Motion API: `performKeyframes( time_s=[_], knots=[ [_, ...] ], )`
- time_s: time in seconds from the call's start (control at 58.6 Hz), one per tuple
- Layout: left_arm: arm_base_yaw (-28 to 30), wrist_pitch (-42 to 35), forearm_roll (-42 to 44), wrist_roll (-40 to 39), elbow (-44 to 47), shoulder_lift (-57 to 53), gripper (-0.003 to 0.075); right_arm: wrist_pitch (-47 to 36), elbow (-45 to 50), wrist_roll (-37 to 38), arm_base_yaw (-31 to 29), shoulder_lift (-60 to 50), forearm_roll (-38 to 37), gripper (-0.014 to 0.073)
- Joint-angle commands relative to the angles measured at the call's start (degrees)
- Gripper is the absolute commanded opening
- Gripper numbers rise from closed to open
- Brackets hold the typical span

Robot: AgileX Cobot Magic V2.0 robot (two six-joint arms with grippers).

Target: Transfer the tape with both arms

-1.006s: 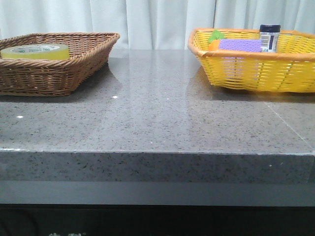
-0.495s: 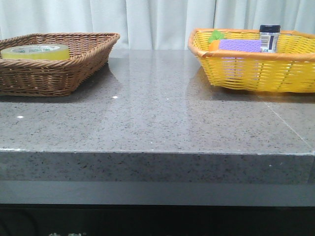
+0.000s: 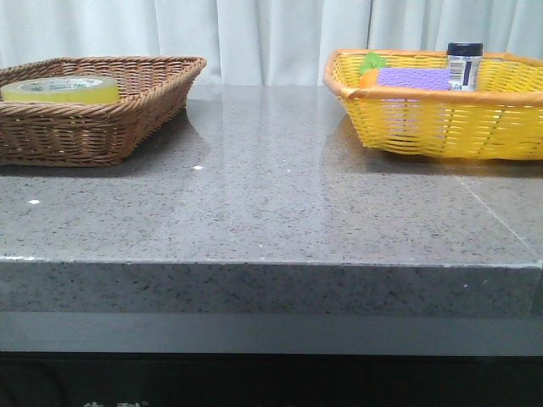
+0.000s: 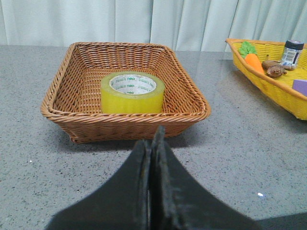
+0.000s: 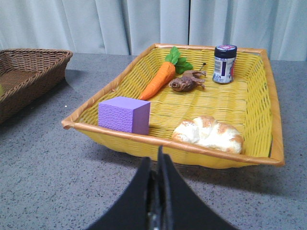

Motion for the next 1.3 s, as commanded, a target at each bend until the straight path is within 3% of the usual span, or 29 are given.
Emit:
performKeyframes(
  time_s=[0.0, 0.409, 0.495, 0.75, 0.921, 1.279],
  knots=[
    [-0.4, -4.5, -0.6, -0.1, -1.2, 0.4, -0.0020, -4.3, -1.4, -0.2, -0.2, 0.4, -0.7, -0.0069],
    [9.1, -9.3, 3.4, -3.0, 9.6, -8.8, -0.0020, -4.2, -1.4, -0.2, -0.2, 0.4, -0.6, -0.0069],
    [9.4, -11.1, 5.8, -6.2, 12.2, -8.9, -0.0020, -4.2, -1.4, -0.2, -0.2, 0.4, -0.6, -0.0069],
    [9.4, -13.5, 5.8, -6.3, 19.7, -8.9, -0.0020, -4.1, -1.4, -0.2, -0.2, 0.4, -0.6, -0.0069],
    [9.4, -19.7, 5.8, -6.3, 24.5, -8.9, -0.0020, -4.1, -1.4, -0.2, -0.2, 0.4, -0.6, -0.0069],
    [9.4, -19.0, 5.8, -6.3, 24.6, -8.9, -0.0020, -4.1, -1.4, -0.2, -0.2, 0.4, -0.6, -0.0069]
  ],
)
